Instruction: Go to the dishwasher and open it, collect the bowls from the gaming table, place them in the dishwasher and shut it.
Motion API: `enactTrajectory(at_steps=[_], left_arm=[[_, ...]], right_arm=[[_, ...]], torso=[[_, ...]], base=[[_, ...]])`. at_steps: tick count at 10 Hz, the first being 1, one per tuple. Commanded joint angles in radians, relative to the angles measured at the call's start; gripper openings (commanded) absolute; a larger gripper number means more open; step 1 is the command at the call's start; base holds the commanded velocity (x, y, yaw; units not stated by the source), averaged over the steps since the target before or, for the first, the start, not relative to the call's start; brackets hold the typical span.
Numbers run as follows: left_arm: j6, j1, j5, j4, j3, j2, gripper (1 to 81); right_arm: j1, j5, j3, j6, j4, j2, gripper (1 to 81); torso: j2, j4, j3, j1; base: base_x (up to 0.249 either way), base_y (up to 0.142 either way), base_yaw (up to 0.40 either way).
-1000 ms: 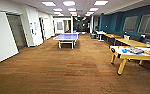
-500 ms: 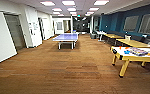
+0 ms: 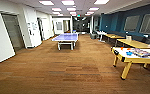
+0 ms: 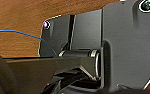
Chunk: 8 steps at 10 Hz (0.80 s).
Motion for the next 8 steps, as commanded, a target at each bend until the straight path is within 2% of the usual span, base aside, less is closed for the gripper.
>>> enactTrajectory(at_steps=[1, 8], left_arm=[[0.006, -0.037, 0.049, 0.004, 0.007, -0.003, 81.1], [0.006, -0.037, 0.049, 0.004, 0.005, -0.002, 81.1]], right_arm=[[0.041, -0.043, 0.009, -0.001, -0.016, 0.0, 81.1], [0.041, -0.043, 0.008, -0.001, -0.016, 0.003, 81.1]], torso=[[0.0, 0.0, 0.0, 0.001], [0.0, 0.0, 0.0, 0.001]], base=[[0.201, 0.0, 0.0], [0.201, 0.0, 0.0]])
